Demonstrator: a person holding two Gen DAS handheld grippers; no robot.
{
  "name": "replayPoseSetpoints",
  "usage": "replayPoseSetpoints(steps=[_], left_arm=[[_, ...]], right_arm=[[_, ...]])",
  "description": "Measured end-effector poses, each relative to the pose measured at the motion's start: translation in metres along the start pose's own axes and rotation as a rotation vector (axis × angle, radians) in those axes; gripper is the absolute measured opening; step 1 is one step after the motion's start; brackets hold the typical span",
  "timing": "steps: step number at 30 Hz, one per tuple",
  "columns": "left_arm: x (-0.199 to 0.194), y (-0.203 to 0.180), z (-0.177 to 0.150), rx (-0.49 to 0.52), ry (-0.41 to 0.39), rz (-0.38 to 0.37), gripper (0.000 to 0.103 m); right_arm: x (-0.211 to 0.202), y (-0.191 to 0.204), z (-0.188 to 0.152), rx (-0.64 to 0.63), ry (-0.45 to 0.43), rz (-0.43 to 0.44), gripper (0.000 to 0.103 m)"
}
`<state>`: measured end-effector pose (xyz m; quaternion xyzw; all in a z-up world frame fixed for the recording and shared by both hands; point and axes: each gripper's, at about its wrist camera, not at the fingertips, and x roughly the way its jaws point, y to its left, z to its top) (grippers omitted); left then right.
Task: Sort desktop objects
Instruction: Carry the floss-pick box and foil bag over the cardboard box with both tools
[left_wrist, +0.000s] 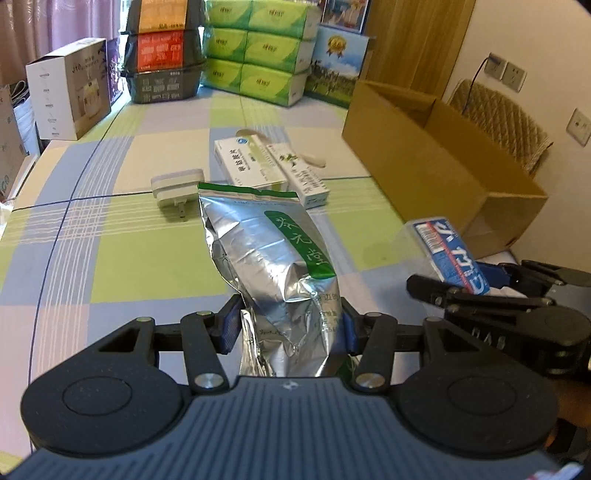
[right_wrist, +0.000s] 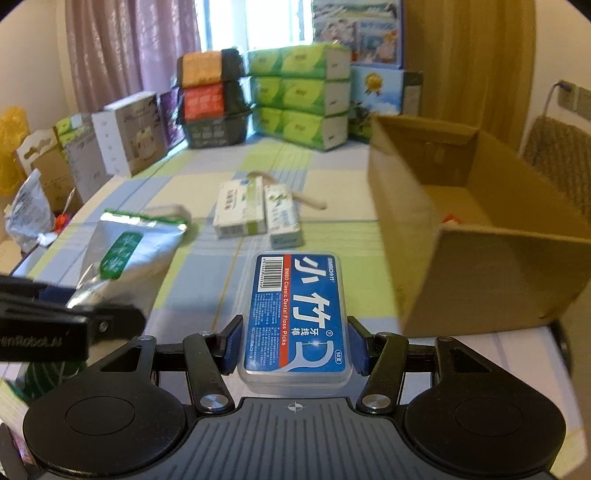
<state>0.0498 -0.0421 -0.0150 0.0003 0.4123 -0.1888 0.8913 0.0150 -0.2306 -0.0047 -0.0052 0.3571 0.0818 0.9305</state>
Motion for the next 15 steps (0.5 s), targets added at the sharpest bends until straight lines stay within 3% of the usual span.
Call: replayPoseSetpoints(steps=[5,15], left_arm=[[-0.024,-0.016,-0.004,-0.032,-0.033,-0.015,0.047],[-0.043,-0.071,0.012,-0.003,-0.084,-0.075,0.047]], right_arm=[[-0.033,-0.022,0.006,0.034,-0.029,-0.027,0.053],[-0.08,-0.062,0.014,0.085,-0.103,-0.078,0.053]])
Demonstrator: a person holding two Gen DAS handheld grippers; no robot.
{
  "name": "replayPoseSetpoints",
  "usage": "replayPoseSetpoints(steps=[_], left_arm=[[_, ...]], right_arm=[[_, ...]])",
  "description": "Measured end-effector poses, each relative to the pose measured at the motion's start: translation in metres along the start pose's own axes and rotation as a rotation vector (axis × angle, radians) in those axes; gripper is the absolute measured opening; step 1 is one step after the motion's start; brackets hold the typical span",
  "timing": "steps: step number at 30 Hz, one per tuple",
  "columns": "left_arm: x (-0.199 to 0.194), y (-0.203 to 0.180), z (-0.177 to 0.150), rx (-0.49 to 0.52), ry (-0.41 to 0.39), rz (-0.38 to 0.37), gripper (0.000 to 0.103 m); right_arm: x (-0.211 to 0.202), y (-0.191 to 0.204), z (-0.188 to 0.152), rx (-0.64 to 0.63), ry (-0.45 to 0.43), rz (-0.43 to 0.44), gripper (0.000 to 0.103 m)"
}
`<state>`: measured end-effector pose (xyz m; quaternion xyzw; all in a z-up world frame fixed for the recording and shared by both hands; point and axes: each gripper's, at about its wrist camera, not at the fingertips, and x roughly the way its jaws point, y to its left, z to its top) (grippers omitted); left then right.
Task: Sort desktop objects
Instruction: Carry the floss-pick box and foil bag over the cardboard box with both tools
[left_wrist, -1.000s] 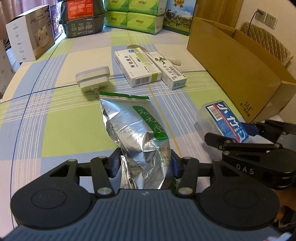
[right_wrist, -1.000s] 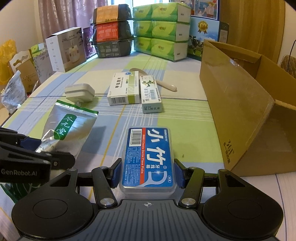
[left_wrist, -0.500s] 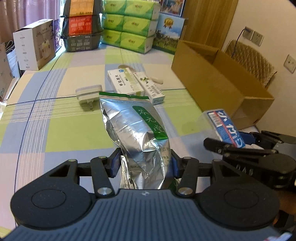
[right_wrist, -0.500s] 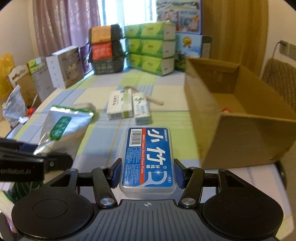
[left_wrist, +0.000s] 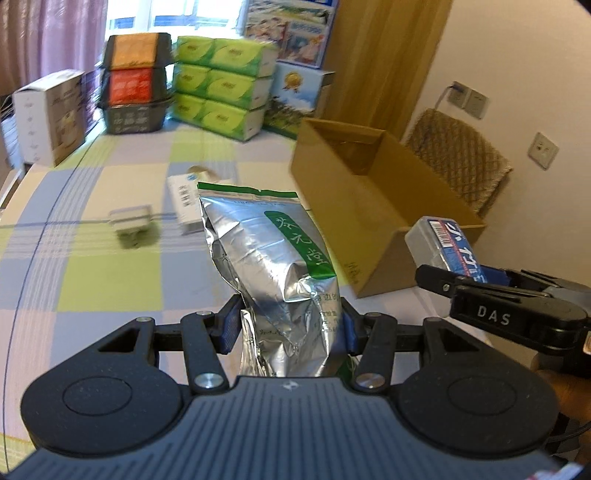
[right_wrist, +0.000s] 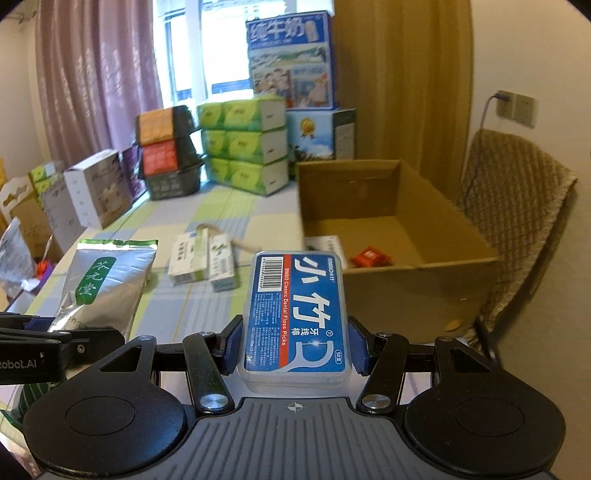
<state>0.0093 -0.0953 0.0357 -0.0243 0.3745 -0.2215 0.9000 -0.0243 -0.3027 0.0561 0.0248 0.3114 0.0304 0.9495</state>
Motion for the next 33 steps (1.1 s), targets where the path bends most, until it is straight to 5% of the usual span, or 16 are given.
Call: replayPoseSetpoints(steps=[14,33], left_arm=[[0.002,-0.064,0.025,0.08,-0.022,-0.065,0.047],[0.028,-0.094,0.051,0.112,-0.008,-0.102,0.047]], right_arm=[[-0.03,-0.06,0.009,0.089,-0.043,-0.06,0.053],[-0.023,-0.101,0.03,0.116,-0.057,-0.095,0.053]])
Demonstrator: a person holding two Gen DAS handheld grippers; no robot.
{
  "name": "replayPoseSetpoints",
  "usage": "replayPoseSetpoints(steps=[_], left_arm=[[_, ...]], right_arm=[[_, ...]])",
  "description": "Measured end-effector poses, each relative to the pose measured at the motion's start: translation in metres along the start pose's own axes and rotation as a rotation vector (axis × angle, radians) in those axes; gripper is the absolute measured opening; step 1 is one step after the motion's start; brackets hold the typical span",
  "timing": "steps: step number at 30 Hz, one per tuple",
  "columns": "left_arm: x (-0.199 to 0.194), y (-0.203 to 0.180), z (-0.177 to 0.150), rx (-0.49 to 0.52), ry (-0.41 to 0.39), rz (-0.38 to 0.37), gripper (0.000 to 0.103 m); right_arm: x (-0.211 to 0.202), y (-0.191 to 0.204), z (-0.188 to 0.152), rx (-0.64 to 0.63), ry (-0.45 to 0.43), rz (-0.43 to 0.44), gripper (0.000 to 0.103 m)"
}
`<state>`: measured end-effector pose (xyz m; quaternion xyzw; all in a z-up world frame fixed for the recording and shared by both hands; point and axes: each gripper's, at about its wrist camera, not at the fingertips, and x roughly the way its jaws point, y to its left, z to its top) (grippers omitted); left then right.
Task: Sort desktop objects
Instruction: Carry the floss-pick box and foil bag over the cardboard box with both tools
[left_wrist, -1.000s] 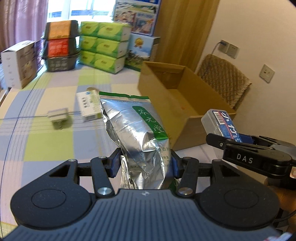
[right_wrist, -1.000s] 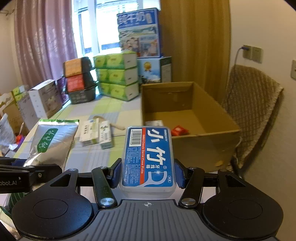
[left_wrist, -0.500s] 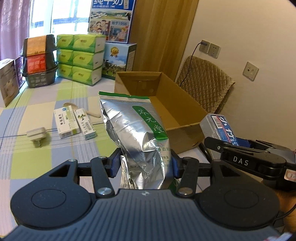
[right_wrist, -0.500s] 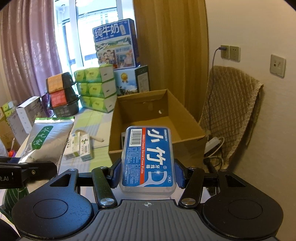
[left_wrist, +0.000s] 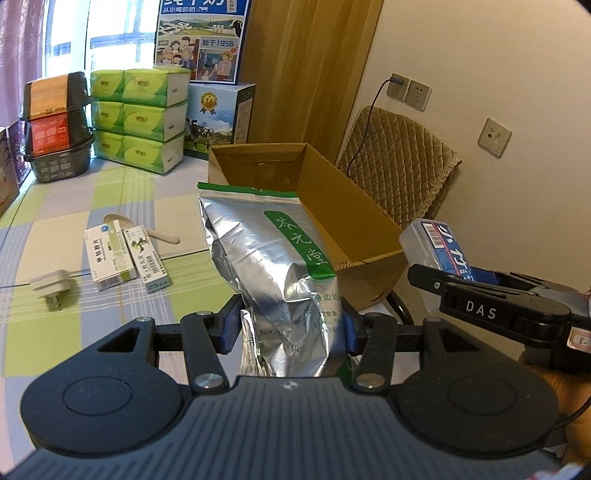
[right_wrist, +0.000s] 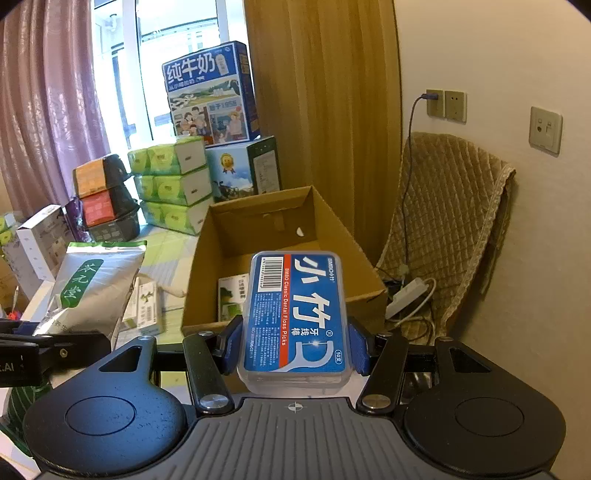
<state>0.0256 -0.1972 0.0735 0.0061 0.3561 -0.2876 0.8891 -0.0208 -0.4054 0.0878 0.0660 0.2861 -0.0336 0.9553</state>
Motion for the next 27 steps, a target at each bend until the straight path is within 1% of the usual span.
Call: replayPoseSetpoints(steps=[10,16,27], left_arm=[[0.033,-0.012,0.02,0.025,0.027,-0.013,0.047],[0.058,-0.016,0.034,0.023,0.041,-0.02,0.047],[0.105,-0.018,0.077,0.025,0.041,-0.044,0.047]], right_arm=[[0.026,-0.022,0.016,-0.011,0.003,-0.009,0.053],[0.045,-0.033,0.033,-0.019,0.006,0.009,0.053],[0.091,-0.042,0.062,-0.039,0.026,0.032,0.054]])
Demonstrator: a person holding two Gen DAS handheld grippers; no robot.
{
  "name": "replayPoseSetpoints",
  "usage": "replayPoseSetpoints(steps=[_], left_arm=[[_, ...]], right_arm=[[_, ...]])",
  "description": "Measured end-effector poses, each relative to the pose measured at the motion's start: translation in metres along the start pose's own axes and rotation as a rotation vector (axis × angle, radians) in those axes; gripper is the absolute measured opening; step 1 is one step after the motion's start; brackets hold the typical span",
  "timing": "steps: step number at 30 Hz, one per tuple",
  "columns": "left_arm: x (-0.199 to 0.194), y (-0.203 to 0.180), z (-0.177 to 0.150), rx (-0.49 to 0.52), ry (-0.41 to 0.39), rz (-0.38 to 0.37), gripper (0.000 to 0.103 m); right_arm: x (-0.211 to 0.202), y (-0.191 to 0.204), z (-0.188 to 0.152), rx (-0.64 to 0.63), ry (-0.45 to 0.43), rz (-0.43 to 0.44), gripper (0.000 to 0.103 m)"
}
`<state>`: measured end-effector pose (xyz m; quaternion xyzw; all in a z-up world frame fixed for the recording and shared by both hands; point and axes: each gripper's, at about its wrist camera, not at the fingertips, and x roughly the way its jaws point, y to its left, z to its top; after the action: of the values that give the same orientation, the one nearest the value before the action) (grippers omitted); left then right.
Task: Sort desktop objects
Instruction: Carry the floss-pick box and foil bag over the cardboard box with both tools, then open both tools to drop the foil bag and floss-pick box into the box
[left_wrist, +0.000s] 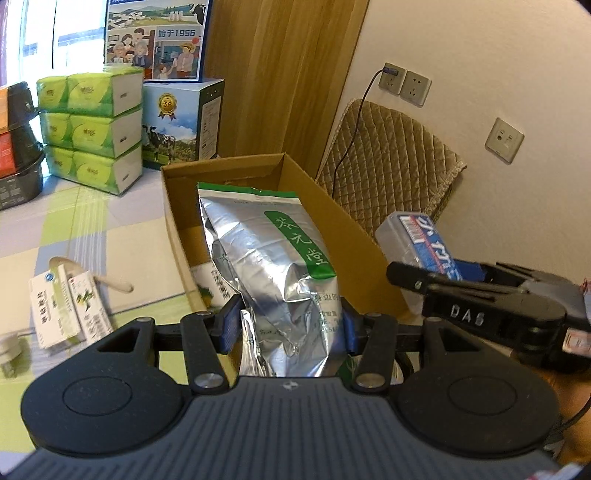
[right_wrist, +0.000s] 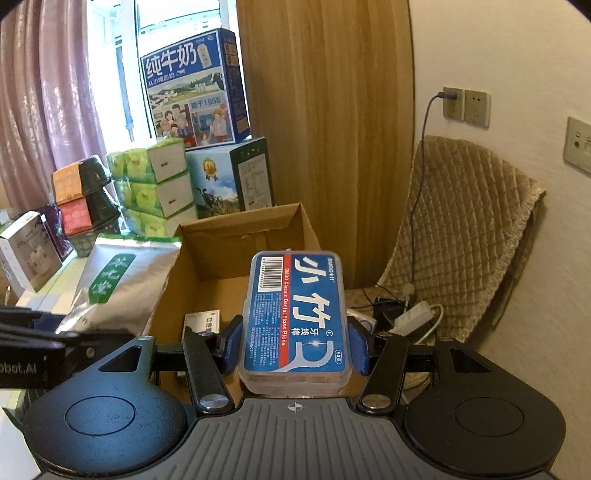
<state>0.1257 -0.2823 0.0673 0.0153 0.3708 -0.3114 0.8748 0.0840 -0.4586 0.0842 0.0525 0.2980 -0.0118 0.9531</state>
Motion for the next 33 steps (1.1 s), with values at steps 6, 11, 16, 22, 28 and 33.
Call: replayPoseSetpoints(steps=[6,11,16,22,28,33], left_arm=[[0.023,0.006,0.019,-0.014,-0.003,0.0,0.047],[0.038,0.01,0.026,-0.018,-0.004,0.008,0.047],[0.047,0.015,0.03,-0.038,-0.013,0.03,0.049],[0.034,0.027,0.022,-0.075,-0.027,0.035,0.049],[0.017,0.038,0.014,-0.101,-0.045,0.052,0.056],[0.007,0.049,0.008,-0.116,-0.053,0.082,0.067]], right_arm=[[0.024,-0.006,0.011,-0.008,0.005,-0.004,0.053],[0.036,-0.009,0.017,-0.007,0.007,-0.004,0.053],[0.043,-0.011,0.017,-0.003,0.016,-0.002,0.053],[0.047,-0.01,0.011,0.001,0.032,0.005,0.053],[0.049,0.0,0.011,0.013,0.035,0.029,0.054],[0.055,0.002,0.017,0.073,0.029,0.09,0.069]])
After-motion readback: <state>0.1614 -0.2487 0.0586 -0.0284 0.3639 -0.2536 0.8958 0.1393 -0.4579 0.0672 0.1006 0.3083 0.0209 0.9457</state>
